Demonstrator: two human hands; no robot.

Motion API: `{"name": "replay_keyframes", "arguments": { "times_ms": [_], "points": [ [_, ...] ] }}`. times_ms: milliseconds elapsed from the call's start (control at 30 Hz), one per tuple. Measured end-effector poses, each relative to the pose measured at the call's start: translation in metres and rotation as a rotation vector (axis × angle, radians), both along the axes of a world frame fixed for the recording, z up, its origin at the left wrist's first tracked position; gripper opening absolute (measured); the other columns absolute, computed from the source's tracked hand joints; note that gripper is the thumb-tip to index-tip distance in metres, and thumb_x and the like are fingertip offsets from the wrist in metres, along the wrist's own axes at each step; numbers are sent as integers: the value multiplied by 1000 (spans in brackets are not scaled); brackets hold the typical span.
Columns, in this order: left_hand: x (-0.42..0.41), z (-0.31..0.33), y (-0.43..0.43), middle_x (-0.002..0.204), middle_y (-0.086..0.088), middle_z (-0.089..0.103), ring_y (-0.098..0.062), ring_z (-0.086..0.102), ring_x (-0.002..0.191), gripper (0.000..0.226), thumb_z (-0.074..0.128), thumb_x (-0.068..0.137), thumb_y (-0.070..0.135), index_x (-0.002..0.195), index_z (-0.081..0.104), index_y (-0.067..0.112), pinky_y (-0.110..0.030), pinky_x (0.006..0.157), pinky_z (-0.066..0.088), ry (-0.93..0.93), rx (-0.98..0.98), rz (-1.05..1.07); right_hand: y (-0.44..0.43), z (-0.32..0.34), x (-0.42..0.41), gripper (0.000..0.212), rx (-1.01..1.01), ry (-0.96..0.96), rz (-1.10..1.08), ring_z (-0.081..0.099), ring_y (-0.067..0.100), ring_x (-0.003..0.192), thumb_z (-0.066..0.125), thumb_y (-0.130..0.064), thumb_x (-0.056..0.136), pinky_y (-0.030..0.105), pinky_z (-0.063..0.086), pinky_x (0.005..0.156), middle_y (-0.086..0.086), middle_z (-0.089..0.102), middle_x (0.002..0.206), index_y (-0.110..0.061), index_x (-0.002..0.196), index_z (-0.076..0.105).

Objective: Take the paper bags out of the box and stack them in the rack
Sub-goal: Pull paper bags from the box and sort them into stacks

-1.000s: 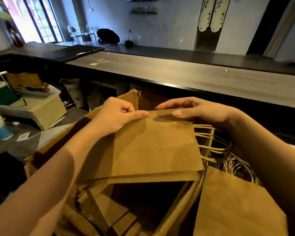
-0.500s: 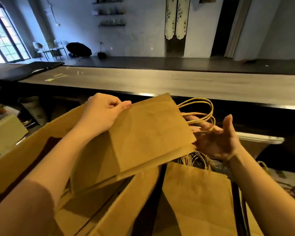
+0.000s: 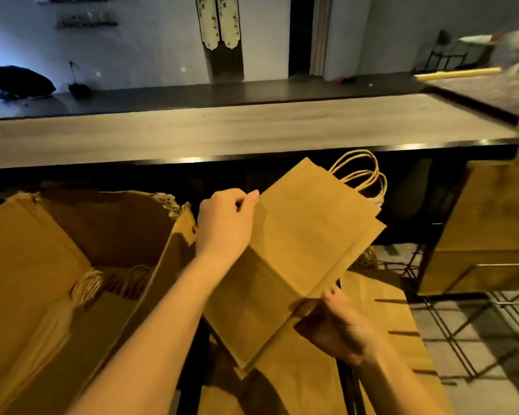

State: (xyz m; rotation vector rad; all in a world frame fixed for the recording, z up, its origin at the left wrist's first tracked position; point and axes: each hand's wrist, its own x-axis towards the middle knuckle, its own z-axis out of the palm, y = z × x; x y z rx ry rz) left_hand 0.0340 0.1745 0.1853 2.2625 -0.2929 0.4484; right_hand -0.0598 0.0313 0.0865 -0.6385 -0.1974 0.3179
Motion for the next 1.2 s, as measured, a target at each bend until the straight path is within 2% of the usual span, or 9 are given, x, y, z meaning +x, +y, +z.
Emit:
{"name": "replay_keyframes", "arguments": {
  "times_ms": [100,233,433,533,667,733,867,967,1200],
  "points": [
    [-14,-32,-22,49,7,33,-8,35,46,48,46,98,27,53,34,20,-18,45,26,44,-90,9,-11,-9,-18,71,56,299,-215,71,30,85,99,-23,23,43,58,66,19,71,100,-9,89,77],
    [-31,-79,-38,49,2,36,-16,36,48,49,44,98,29,53,35,13,-22,45,23,190,-173,56,-29,-22,-35,102,13,493,-276,69,35,94,98,-26,22,50,55,72,19,68,112,-16,117,61],
    [-66,-126,-37,54,0,50,-18,47,53,41,46,96,31,58,50,17,-29,49,31,419,-248,93,-54,-46,-64,82,-164,611,-371,69,28,96,84,-29,62,38,59,71,13,70,111,-16,133,46],
    [-79,-135,-35,65,0,55,-11,50,61,34,46,96,31,64,51,25,-26,56,38,572,-338,168,-75,-48,-71,32,-414,583,-413,71,14,79,55,-23,88,26,57,61,-1,74,88,-23,120,51],
    [-86,-142,-31,73,4,57,-11,53,70,28,47,96,32,69,53,26,-25,62,41,694,-512,265,-103,-46,-66,44,-625,475,-503,70,19,86,71,-41,75,31,57,70,7,73,99,-22,113,63],
    [-86,-146,-28,92,0,64,-15,58,88,24,48,95,35,93,63,16,-32,77,46,739,-577,326,-115,-48,-61,50,-698,441,-570,71,22,84,77,-47,67,30,58,65,12,72,101,-19,108,67],
    [-87,-156,-22,126,-7,58,-24,53,115,52,49,93,42,133,50,11,-40,99,42,808,-671,416,-131,-59,-52,10,-901,435,-683,69,15,62,61,-17,88,22,51,48,15,72,84,-11,95,56],
    [-89,-160,-19,129,-7,56,-27,51,120,58,55,87,47,134,49,14,-44,102,40,834,-751,450,-137,-76,-50,25,-1121,465,-688,67,14,62,70,-13,81,20,48,45,14,69,84,-11,98,53],
    [-94,-156,-23,121,-2,59,-22,54,112,62,68,73,44,128,54,18,-41,97,44,868,-849,375,-138,-95,-50,54,-1751,679,-707,60,25,102,78,-55,64,38,49,78,3,64,104,-25,100,50]
  ]
}}
